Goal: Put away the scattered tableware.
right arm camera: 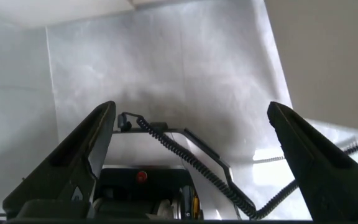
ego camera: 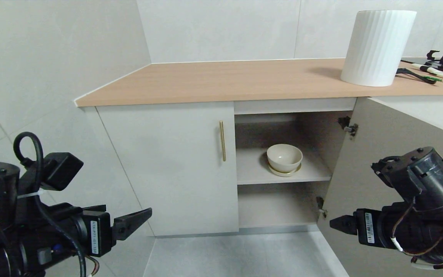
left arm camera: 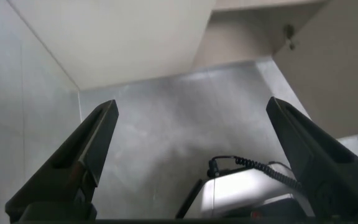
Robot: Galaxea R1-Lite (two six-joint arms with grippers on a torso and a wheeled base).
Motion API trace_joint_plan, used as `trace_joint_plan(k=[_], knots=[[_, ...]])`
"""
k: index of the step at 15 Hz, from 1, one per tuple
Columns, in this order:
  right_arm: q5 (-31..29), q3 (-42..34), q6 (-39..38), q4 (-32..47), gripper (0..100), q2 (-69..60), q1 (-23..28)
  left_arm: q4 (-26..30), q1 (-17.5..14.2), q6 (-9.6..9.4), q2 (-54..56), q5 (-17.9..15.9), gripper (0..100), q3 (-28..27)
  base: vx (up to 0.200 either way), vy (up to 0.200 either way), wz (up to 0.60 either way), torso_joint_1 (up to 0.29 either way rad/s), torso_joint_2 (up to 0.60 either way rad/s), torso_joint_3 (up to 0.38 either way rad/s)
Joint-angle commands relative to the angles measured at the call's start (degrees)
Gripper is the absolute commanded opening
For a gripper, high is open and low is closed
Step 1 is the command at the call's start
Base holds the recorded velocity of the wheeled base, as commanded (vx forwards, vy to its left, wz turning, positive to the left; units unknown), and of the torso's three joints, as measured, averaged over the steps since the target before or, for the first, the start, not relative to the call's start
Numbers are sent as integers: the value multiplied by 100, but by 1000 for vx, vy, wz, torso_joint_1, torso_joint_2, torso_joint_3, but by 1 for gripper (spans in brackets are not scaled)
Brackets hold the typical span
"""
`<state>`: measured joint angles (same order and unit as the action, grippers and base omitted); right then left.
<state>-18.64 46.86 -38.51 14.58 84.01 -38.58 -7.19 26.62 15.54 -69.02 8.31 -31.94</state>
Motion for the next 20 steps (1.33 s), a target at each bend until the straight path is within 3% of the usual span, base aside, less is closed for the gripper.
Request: trace_joint_plan(k=[1, 5, 12, 20], knots=[[1, -10, 1, 1, 100, 37, -9, -1, 1, 1, -23, 4, 100, -5, -200, 0, 0, 2, -2, -2], [9, -72, -7, -8, 100, -42, -97, -1, 9, 1, -23, 4, 100, 4, -200, 0, 0, 1, 2, 5], [-8, -177, 1, -8, 100, -112, -220, -1, 1, -34, -23, -251, 100, 83, 0, 0, 0, 0, 0, 0], [18, -292, 133, 10, 100, -376, -343, -1, 9, -34, -41, -260, 100, 83, 0, -200, 0, 5, 4, 2]])
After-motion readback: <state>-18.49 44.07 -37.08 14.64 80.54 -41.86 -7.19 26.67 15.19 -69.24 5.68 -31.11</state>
